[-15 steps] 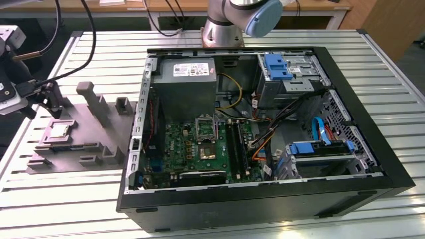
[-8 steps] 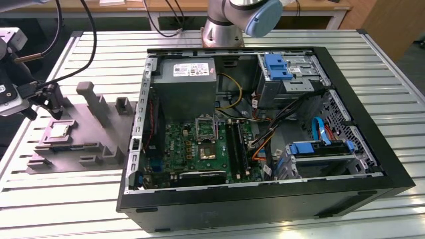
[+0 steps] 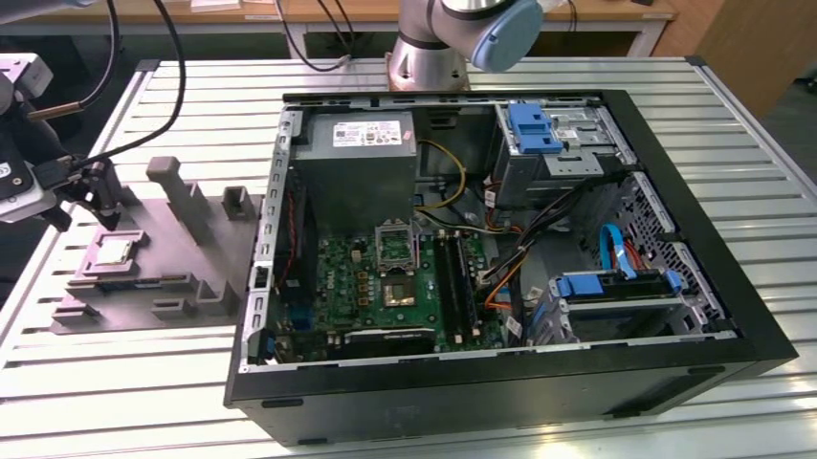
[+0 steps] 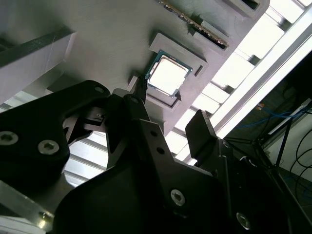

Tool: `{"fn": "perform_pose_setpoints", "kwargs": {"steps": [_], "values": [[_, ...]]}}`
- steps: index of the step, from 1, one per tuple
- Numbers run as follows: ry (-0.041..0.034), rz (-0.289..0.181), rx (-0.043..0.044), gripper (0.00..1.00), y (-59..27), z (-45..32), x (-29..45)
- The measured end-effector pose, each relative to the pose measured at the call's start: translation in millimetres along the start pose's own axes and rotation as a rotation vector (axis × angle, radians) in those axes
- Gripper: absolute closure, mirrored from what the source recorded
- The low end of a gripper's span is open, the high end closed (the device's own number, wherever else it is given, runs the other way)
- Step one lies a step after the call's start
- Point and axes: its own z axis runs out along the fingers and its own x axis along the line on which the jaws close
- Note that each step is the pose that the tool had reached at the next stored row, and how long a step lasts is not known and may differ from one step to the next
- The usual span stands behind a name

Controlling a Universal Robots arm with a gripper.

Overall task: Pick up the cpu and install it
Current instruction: 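Pick up the cpu and move it towards the insertion slot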

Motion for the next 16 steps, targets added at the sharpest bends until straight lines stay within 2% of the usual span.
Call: {"fn": "perform_pose_setpoints", "kwargs": {"steps": [1,16], "values": [[0.0000,0.000,0.0026,0.41,0.0,0.0,0.0],[-0.0002,0.005,0.0026,0.41,0.0,0.5,0.0]]}}
